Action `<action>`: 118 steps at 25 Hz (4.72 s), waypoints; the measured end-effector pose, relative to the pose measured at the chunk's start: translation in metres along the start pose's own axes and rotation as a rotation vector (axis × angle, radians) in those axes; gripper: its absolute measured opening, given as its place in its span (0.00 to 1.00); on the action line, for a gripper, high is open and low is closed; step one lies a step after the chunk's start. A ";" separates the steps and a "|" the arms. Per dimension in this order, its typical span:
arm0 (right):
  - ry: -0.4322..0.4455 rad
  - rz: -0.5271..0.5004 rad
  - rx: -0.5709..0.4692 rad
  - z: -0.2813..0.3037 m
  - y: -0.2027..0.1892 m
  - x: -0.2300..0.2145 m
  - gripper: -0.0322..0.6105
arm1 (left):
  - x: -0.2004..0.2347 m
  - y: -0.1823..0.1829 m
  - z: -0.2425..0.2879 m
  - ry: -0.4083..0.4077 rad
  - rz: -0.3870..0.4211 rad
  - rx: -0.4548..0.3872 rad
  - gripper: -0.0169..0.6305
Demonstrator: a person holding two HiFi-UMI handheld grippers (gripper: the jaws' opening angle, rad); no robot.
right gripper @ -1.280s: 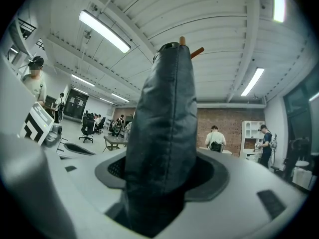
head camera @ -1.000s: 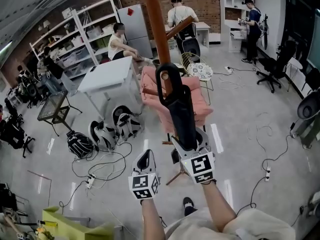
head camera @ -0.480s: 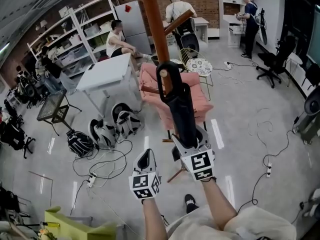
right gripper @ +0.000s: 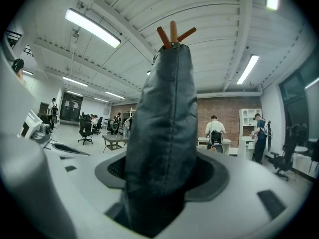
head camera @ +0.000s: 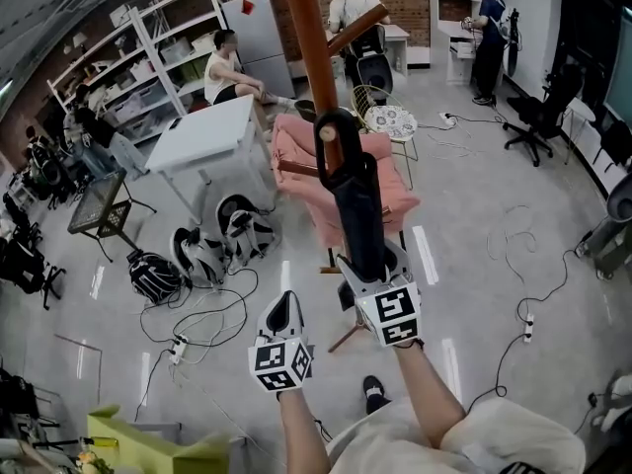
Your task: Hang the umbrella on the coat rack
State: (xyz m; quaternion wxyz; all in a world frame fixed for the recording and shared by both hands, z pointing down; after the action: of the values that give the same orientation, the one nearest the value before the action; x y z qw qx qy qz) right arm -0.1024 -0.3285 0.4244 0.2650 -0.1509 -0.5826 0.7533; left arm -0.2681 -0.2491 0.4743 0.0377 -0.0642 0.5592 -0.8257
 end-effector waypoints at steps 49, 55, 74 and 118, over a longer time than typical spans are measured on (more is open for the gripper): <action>-0.018 -0.012 0.031 0.004 -0.009 0.010 0.57 | -0.003 -0.012 -0.011 0.052 0.039 0.006 0.04; -0.007 -0.010 0.033 -0.005 -0.013 0.014 0.57 | -0.010 -0.016 -0.015 0.039 0.040 0.009 0.04; 0.051 0.072 0.058 -0.052 -0.049 0.018 0.57 | -0.046 -0.018 -0.052 0.020 0.070 -0.030 0.04; -0.002 0.206 0.006 -0.138 -0.110 -0.017 0.06 | -0.114 -0.040 -0.070 -0.015 0.120 -0.026 0.04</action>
State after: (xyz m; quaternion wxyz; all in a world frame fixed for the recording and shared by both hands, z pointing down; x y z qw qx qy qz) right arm 0.0097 -0.2087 0.4908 0.1862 -0.2085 -0.5621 0.7784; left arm -0.1658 -0.1543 0.4787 0.0905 -0.0374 0.5726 -0.8140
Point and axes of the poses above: the fingertips, and each gripper's own axes: z forward along the fingers, x to its left, y out of its top, the point moved 4 cm from there along -z, backward along the fingers, and after that the axes turned 12 degrees about x, right-handed, at the moved point
